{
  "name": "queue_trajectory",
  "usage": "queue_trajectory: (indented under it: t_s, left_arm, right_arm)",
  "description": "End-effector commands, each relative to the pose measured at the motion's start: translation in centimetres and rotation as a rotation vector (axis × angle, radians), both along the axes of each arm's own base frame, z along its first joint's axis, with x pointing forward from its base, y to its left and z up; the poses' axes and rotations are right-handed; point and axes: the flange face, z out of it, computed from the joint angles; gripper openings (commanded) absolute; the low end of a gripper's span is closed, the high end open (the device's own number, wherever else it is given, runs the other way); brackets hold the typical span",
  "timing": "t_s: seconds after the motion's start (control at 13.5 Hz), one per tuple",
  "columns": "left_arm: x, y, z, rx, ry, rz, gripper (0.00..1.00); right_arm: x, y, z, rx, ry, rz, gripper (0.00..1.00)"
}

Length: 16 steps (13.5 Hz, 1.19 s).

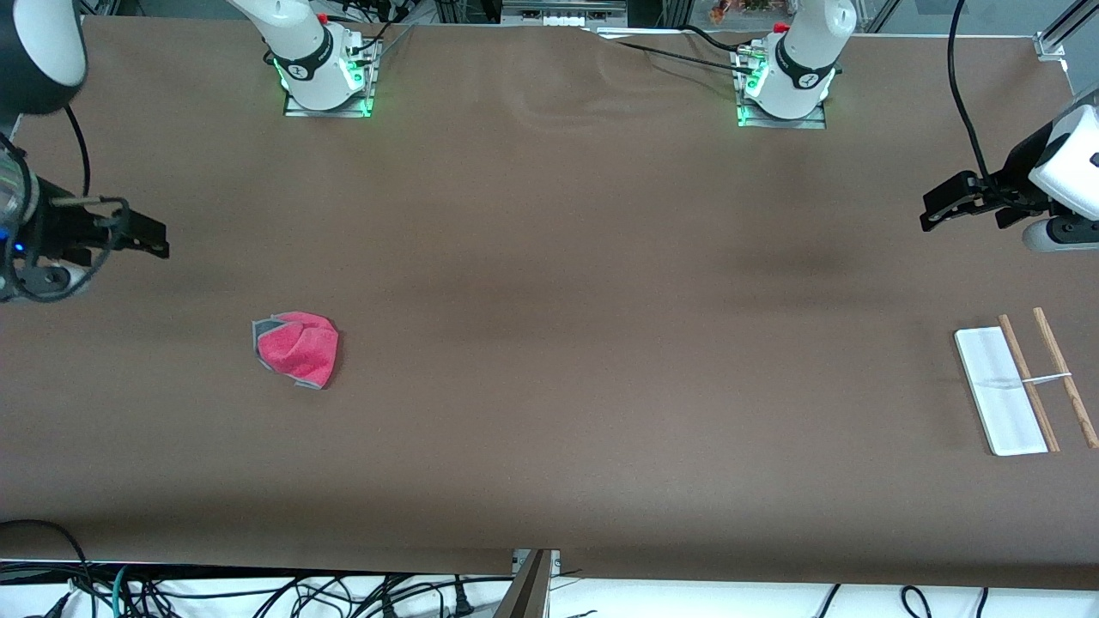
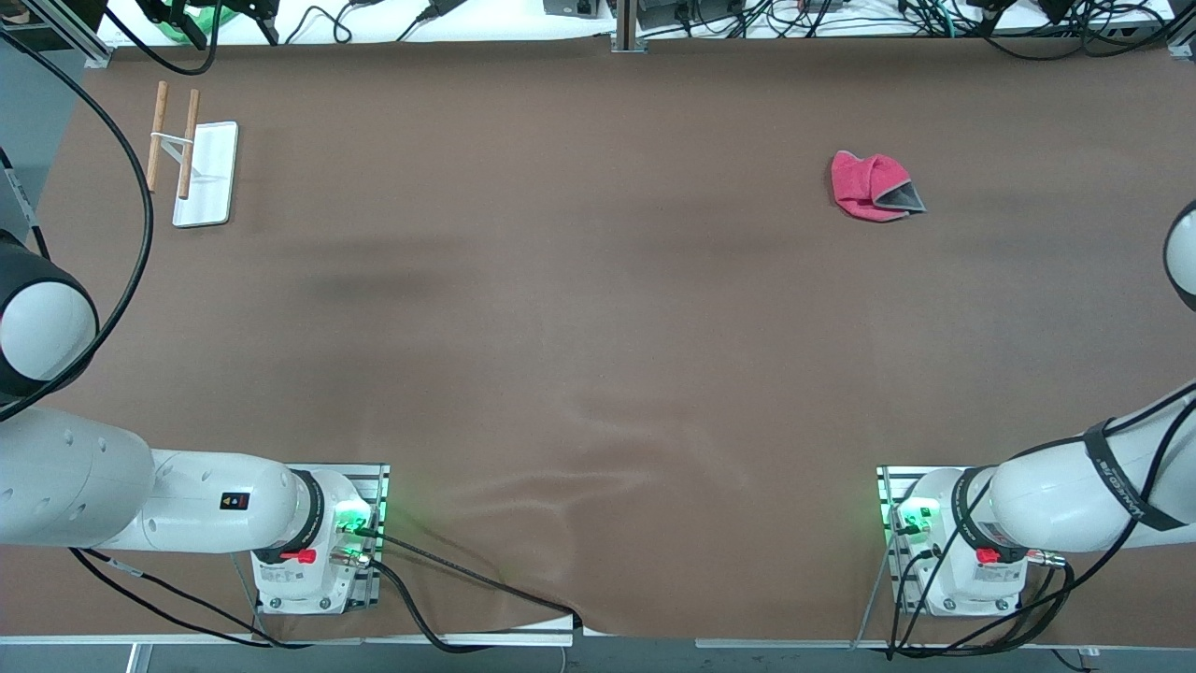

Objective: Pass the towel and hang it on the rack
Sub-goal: 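Reach the right gripper down over the pink towel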

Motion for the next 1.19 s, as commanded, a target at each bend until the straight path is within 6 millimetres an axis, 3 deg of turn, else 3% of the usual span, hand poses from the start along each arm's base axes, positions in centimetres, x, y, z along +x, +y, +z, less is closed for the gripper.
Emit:
queue_trajectory:
  t_s: [0.0,0.22,0.37,0.74,1.11]
  left_arm:
    - [-0.2,0.1,0.1,0.005,-0.006,-0.021,1.00]
    - [-0.2,0.2,0.1,0.005,-0.006,-0.021,1.00]
    - [-0.2,0.2,0.1,0.005,-0.006,-0.021,1.00]
    - [-0.2,0.0,0.4,0.005,-0.010,-0.024,1.00]
    - [-0.2,0.0,0.4,0.005,-0.010,-0.025,1.00]
  right_arm:
    - [1.8,0.1,-2.9,-0.003,-0.003,-0.010,1.00]
    - [4.3,1.8,-9.4,-0.017,0.031,0.015,1.00]
    - [5.5,1.6,-12.1,-0.011,0.024,0.018,1.00]
    - [7.4,2.5,-21.1,-0.012,0.054,0.026,1.00]
    - [5.6,0.3,-29.3,0.048,0.082,-0.017,1.00]
